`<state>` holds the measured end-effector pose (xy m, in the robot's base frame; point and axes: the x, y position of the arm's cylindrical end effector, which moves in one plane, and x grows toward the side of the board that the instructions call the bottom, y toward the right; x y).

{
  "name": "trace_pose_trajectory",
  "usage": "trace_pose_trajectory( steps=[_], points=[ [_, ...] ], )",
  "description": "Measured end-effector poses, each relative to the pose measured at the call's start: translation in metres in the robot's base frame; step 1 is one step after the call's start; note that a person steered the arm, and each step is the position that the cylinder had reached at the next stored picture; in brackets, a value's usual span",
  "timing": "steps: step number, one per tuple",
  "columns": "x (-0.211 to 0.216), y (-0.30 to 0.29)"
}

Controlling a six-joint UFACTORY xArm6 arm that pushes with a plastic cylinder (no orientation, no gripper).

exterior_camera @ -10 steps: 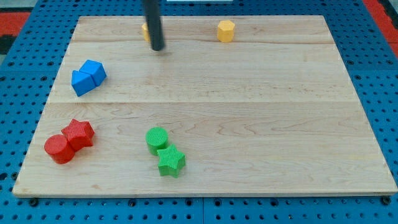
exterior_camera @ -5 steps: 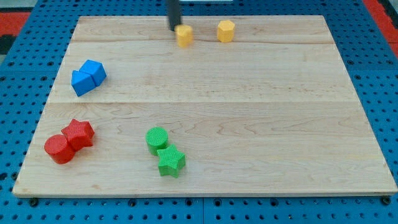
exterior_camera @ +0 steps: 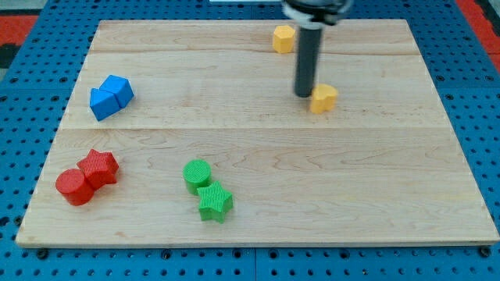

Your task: Push the yellow heart to the right side of the board

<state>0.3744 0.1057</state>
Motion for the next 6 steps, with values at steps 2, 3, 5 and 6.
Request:
trace_pose_trajectory(
  steps=[2,3,5,6],
  points=[
    [0.03,-0.031],
    [0.033,0.003],
    [0.009,-0.022],
    [-0.068,-0.087]
  ],
)
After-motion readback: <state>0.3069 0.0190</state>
